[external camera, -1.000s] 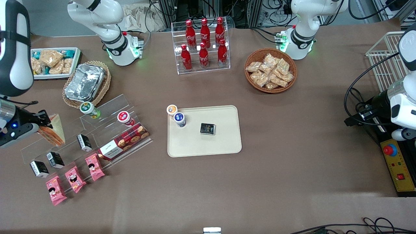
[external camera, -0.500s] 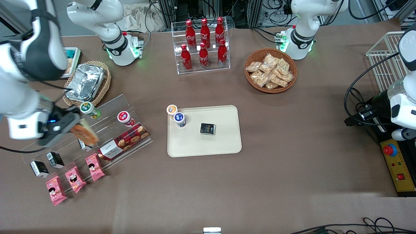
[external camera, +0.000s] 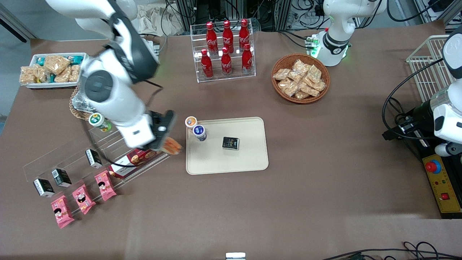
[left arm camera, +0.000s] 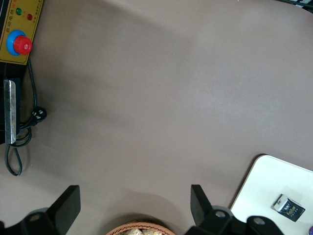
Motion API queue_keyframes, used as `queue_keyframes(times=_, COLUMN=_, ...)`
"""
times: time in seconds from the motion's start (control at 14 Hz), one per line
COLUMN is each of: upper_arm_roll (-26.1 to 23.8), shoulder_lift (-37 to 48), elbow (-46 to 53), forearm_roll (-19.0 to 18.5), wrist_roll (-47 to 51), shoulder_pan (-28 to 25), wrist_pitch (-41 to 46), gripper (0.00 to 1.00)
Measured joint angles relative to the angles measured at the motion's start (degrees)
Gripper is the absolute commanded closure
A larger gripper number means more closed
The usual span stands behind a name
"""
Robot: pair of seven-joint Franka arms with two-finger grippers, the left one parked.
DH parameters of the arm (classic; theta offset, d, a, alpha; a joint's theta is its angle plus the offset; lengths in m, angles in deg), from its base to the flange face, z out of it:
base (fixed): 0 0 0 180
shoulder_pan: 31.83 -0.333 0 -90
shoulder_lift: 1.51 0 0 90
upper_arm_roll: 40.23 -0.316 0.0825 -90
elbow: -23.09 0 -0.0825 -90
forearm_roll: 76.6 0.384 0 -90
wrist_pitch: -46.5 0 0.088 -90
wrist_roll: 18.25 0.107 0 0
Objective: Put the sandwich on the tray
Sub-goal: 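Carry the sandwich over the cream tray and lower it beside the black box, then open the right gripper and withdraw it from the tray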
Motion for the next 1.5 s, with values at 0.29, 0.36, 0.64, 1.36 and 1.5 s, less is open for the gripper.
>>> queue_keyframes(times=0.29, upper_arm_roll=-0.5, shoulder_lift=-9.0, elbow=0.1, forearm_roll=0.0, wrist_roll=0.0, shoulder_pan=-6.1, wrist_pitch=-11.9, gripper=0.84)
queue_keyframes(times=0.36, upper_arm_roll=-0.5, shoulder_lift=-10.8, elbow=0.2, forearm_roll=0.0, wrist_roll=0.0, shoulder_pan=-7.6, wrist_pitch=-14.6, gripper=0.84)
queue_keyframes(times=0.64, upper_arm_roll=-0.4, shoulder_lift=-16.7, elbow=0.3, forearm_roll=-0.2, wrist_roll=-0.1, shoulder_pan=-10.2, wrist_pitch=-23.1, gripper=0.84)
queue_keyframes(times=1.36, upper_arm_roll=-0.2, shoulder_lift=-18.1, elbow=2.3, forearm_roll=-0.8, wrist_roll=5.4, shoulder_pan=-9.4, wrist_pitch=-27.8, gripper=0.01)
queue_keyframes(times=1.5, upper_arm_roll=-0.2, shoulder_lift=-16.1, elbow=2.4, forearm_roll=2.2, wrist_roll=5.9, shoulder_pan=-7.9, wrist_pitch=-24.7, gripper=0.01)
